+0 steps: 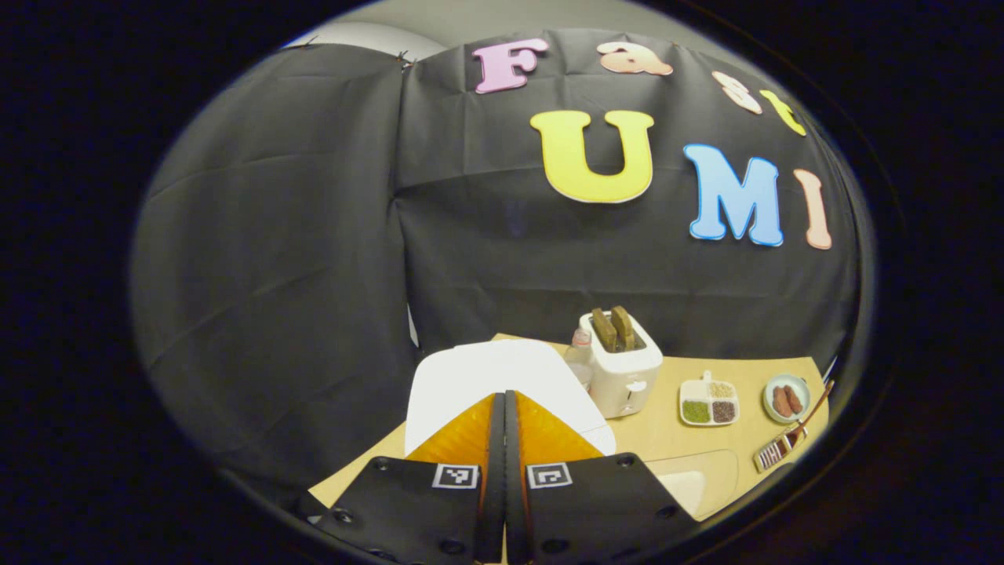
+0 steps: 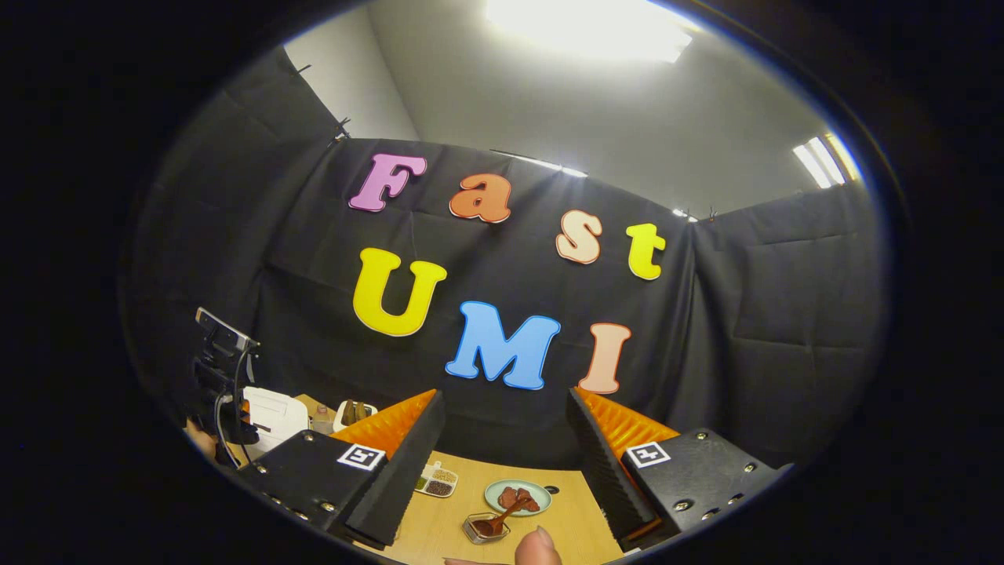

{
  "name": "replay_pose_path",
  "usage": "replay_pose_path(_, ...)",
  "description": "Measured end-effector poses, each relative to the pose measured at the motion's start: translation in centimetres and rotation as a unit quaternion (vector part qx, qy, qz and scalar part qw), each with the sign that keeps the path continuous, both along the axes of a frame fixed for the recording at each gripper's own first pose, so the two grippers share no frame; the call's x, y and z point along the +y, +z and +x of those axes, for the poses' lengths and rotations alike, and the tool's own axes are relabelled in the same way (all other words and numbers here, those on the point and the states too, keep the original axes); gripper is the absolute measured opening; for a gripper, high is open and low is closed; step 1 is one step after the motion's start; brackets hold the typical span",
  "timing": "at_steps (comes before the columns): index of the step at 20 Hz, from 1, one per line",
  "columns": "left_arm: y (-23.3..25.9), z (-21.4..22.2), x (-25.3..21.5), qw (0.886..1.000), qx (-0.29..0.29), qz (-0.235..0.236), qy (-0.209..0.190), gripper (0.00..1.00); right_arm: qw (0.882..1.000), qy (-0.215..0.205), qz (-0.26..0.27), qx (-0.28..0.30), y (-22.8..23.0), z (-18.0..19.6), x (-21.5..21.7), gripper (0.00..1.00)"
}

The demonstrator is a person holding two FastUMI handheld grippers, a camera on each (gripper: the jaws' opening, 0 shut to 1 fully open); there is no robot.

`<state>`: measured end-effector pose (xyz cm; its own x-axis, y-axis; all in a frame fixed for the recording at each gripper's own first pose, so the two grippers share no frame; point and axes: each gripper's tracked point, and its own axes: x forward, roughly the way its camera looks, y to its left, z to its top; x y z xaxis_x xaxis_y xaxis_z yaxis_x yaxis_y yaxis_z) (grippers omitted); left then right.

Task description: Close the left gripper, press the button to open the rice cooker; take a wooden spoon from the chopstick holder with the right hand, scoop a spoonful of rice and pour it into the rice cooker, then put the wooden spoon back into the chopstick holder.

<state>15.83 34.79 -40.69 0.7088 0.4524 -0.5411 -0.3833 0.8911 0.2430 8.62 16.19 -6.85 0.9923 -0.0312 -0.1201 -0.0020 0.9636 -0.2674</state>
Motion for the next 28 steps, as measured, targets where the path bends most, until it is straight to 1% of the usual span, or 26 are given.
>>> replay_pose_path(3,-3.7,1.0,1.3,0.999,0.030,-0.020,0.018,0.09,1.000,-0.002,-0.014,0.028,-1.8,-0.3,0.4,0.96)
replay_pose_path(7,-7.9,2.1,2.3,0.997,0.059,-0.035,0.027,0.09,0.999,-0.005,-0.026,0.035,-2.0,-0.7,0.6,0.96)
replay_pose_path(11,-10.9,2.2,3.6,0.995,0.082,-0.032,0.043,0.09,0.998,-0.009,-0.041,0.036,-2.0,-1.1,0.3,0.96)
replay_pose_path(12,-10.6,2.6,3.8,0.997,0.069,-0.024,0.037,0.09,0.998,-0.009,-0.039,0.038,-2.0,-1.2,0.4,0.96)
replay_pose_path(14,-10.6,2.6,3.7,0.996,0.078,-0.020,0.030,0.09,0.999,-0.008,-0.034,0.042,-2.3,-1.4,0.6,0.96)
replay_pose_path(16,-10.6,2.1,3.3,0.994,0.090,-0.047,0.039,0.09,0.999,-0.008,-0.027,0.039,-2.2,-1.5,0.7,0.96)
replay_pose_path(18,-10.9,1.4,3.0,0.989,0.105,-0.087,0.060,0.09,0.999,-0.007,-0.019,0.036,-2.0,-1.5,1.0,0.96)
replay_pose_path(19,-11.0,1.5,3.4,0.989,0.101,-0.088,0.058,0.09,0.999,-0.007,-0.017,0.034,-2.0,-1.6,1.0,0.96)
replay_pose_path(20,-11.3,1.6,3.5,0.988,0.113,-0.085,0.056,0.09,0.999,-0.007,-0.014,0.032,-1.8,-1.7,1.1,0.96)
replay_pose_path(22,-10.6,1.7,3.5,0.989,0.121,-0.070,0.052,0.09,1.000,-0.006,-0.009,0.027,-1.3,-1.8,1.4,0.96)
replay_pose_path(23,-9.8,1.7,3.3,0.989,0.118,-0.074,0.057,0.09,1.000,-0.007,-0.008,0.021,-1.0,-2.0,1.3,0.96)
replay_pose_path(25,-6.9,3.0,3.5,0.993,0.057,-0.076,0.063,0.10,1.000,-0.011,-0.012,0.012,-0.4,-2.1,0.8,0.96)
replay_pose_path(26,-5.0,3.7,3.7,0.996,0.022,-0.065,0.058,0.09,1.000,-0.015,-0.014,0.010,-0.3,-2.2,0.6,0.96)
replay_pose_path(28,-2.1,4.9,4.1,0.998,-0.023,-0.042,0.049,0.10,1.000,-0.021,-0.013,0.010,-0.3,-2.1,0.1,0.96)
